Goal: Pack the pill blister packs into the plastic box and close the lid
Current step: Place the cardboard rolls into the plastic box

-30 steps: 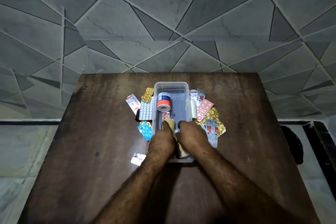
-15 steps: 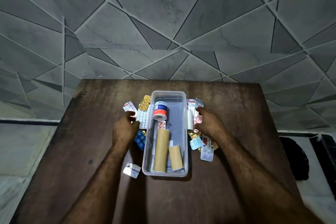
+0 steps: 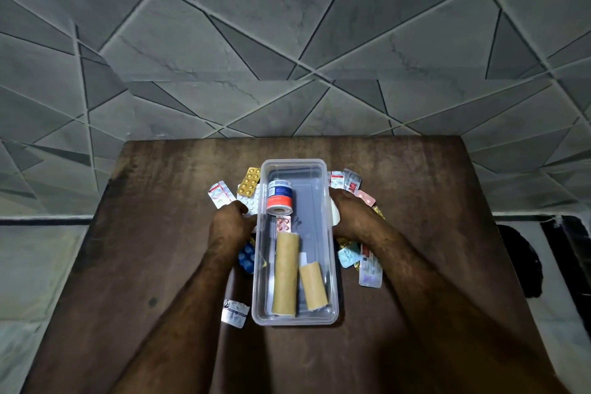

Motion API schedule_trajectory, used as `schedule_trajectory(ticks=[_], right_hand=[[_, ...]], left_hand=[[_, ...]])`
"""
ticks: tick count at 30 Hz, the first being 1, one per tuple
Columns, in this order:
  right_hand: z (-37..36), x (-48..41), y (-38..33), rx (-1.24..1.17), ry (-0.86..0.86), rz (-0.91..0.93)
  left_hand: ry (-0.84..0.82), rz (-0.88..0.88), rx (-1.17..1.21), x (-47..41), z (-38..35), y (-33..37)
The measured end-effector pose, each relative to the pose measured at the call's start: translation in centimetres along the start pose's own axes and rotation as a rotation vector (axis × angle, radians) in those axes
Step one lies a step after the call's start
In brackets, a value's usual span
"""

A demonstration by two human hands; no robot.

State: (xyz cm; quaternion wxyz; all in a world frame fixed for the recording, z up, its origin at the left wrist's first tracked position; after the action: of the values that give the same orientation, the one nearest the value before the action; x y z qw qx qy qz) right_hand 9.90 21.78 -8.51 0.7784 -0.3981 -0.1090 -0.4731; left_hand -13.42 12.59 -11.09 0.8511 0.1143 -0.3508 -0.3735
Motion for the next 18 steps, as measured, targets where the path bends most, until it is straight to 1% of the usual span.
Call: schedule_trajectory(ticks=[4,6,10,14,18], right_hand=[[-0.3,-0.1,0.0,-0.034,0.0,-0.008],[-0.2,0.2,-0.1,-0.029,0.008,-0.021],[1.0,0.8,-0.5,0.007,0.064,-0.027],[2.7,1.8,0.9,0.008,0.153,-0.104],[4.1,2.9,1.2,0.008,0.207,-0.134]], left_hand=[[0.05,-0.038,0.003,-0.5,-0.2,-0.2],[0.063,-0.029,0.0,-0.6,-0.3,-0.6],[0.05,0.045,0.025,-0.7,-0.4,-1.4],[0.066,0.112,0.043,-0.8,-0.2,-2.1],[0.068,0.195,0.174,-0.8,0.0,-3.0]])
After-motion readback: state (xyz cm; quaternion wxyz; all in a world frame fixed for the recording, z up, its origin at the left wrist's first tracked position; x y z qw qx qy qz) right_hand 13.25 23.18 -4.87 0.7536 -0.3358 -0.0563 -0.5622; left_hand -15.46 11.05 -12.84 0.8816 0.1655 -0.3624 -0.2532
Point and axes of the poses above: each hand's wrist, its own x-axis away from the middle knuckle, its own z-axis out of the back of the hand, y = z × x, the point moved 10 cm from there along -x, towards the middle knuckle, and after that the axes turned 8 degrees about -y, right-handed, at the moved point
